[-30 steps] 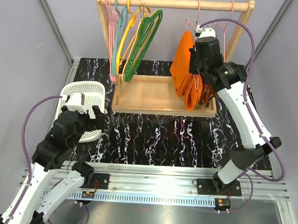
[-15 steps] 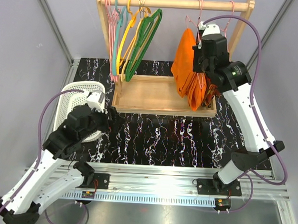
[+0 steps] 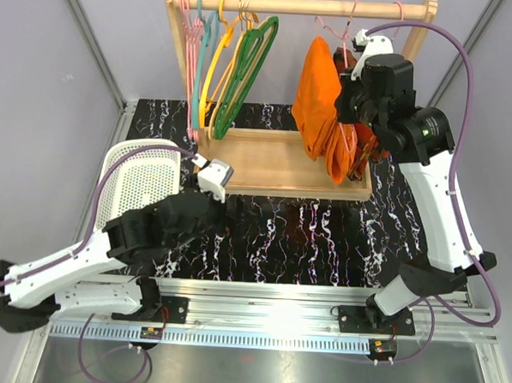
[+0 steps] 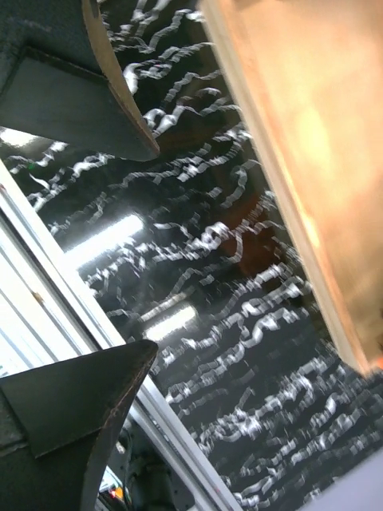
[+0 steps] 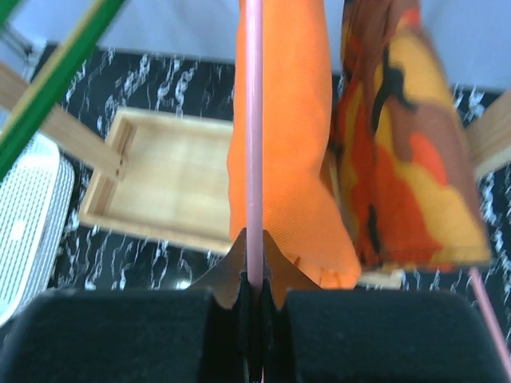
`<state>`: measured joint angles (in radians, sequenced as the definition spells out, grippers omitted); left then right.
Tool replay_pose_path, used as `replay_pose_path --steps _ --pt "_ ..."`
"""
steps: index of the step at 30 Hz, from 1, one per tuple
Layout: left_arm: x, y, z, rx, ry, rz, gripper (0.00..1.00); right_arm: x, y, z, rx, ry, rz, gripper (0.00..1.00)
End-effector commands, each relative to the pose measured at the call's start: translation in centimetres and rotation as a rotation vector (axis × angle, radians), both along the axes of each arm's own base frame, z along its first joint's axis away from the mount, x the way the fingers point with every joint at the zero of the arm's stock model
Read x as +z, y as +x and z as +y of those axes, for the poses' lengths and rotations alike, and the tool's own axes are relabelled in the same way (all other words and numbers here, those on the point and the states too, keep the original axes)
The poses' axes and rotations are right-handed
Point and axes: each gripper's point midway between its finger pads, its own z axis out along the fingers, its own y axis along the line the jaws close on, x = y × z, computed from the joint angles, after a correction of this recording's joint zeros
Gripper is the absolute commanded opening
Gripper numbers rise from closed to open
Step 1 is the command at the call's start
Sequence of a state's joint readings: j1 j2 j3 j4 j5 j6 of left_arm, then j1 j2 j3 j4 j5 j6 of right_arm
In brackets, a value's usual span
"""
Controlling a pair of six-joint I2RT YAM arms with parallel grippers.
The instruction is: Remove the trousers from the hanger
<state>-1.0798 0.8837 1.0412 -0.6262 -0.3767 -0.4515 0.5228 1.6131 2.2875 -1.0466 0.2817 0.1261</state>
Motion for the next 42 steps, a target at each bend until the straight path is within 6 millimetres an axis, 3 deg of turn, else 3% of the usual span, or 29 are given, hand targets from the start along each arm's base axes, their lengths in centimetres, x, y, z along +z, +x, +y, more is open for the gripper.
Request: replay_pose_path --steps 1,3,7,11,16,21,26,31,37,41,42 --pt "5.4 1.0 -1.4 0.101 -0.058 -0.145 0.99 6.7 -3.3 -0.1 0.047 0.215 -0.195 0.00" --pt "6.6 0.6 -3.2 0.084 -0.059 -0.179 0.99 6.8 -5.3 -0.4 0.070 0.264 -0.189 0.00" --pt "8.0 0.8 -5.8 0.069 -0.072 -0.219 0.99 3.8 -8.2 0.2 0.144 0.291 -0.102 0.00" --pt "9.6 1.4 -8.8 0.036 -0.112 -0.269 0.99 2.2 -10.4 1.1 0.203 0.342 -0.056 0.00" --pt "10.0 1.4 -12.8 -0.061 -0.118 -0.319 0.99 1.1 -11.6 1.5 0.206 0.346 -0.024 0.00" --pt "10.5 1.7 -15.8 -0.108 -0.120 -0.374 0.99 2.0 -12.3 1.7 0.214 0.345 -0.057 0.00" --pt "11.7 2.2 -16.9 -0.126 -0.113 -0.441 0.98 3.2 -12.4 2.0 0.231 0.342 -0.076 0.00" --pt "11.5 3.5 -17.5 -0.087 -0.038 -0.486 0.83 5.0 -13.2 2.2 0.265 0.376 -0.117 0.00" --pt "11.3 4.8 -17.6 -0.053 0.027 -0.535 0.74 6.6 -14.1 2.5 0.316 0.405 -0.139 0.00" --pt "11.2 5.7 -17.4 -0.018 0.041 -0.547 0.58 6.8 -14.3 2.4 0.319 0.407 -0.147 0.00" --pt "11.2 5.8 -17.4 -0.021 0.042 -0.550 0.58 6.9 -14.4 2.5 0.326 0.412 -0.147 0.00"
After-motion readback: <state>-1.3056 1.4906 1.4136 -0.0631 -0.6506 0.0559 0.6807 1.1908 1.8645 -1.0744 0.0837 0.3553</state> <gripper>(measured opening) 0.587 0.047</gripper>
